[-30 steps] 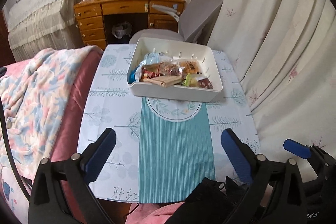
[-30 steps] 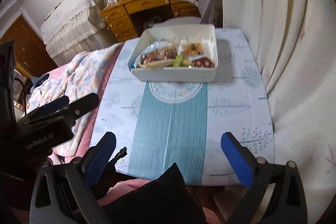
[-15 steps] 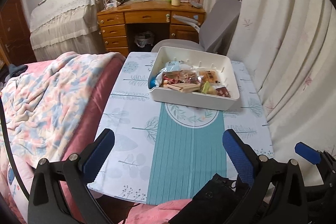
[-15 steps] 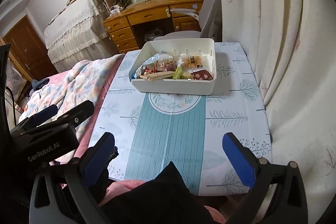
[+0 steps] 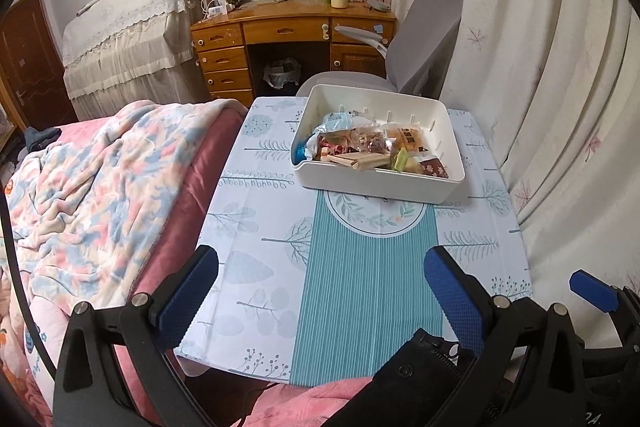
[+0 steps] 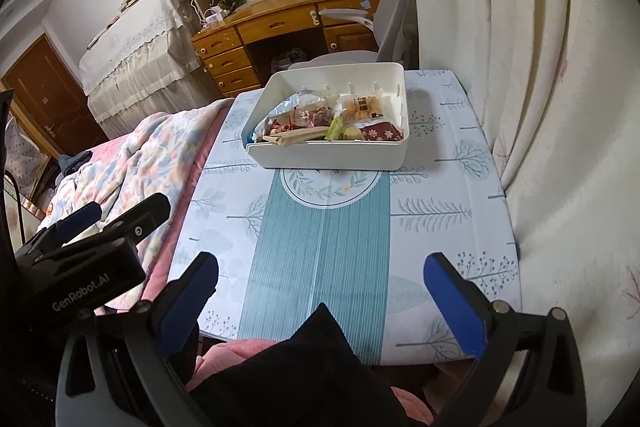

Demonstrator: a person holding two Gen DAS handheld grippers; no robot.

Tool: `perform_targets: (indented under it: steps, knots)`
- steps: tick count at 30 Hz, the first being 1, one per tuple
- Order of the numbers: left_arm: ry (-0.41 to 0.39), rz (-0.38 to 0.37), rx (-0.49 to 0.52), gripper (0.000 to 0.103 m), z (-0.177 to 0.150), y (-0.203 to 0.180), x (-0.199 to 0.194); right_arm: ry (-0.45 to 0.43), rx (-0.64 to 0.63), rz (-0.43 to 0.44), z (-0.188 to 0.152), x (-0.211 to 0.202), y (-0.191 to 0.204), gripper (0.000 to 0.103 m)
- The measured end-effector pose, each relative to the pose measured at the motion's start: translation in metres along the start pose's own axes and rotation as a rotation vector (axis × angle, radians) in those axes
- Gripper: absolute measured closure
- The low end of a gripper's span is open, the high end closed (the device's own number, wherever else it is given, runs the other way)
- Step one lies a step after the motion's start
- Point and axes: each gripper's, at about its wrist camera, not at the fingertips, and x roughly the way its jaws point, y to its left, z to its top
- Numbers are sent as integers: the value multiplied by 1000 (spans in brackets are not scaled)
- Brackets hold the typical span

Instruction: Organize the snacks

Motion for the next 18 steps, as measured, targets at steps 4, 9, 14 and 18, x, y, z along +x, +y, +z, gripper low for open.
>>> perform_targets:
  steps: [4, 9, 14, 18]
  knots:
    - [5, -3, 5, 1, -4, 1, 0, 4, 4, 0, -4, 0, -1, 0]
    - [12, -9, 13, 1, -7, 0, 1, 11, 15, 2, -6, -1, -5, 0]
    - [24, -14, 19, 1, -7, 0, 4, 28, 28, 0, -8, 0, -9, 0]
    - [25, -15, 22, 1, -8, -1, 4, 39, 30, -1, -8, 2, -11, 0]
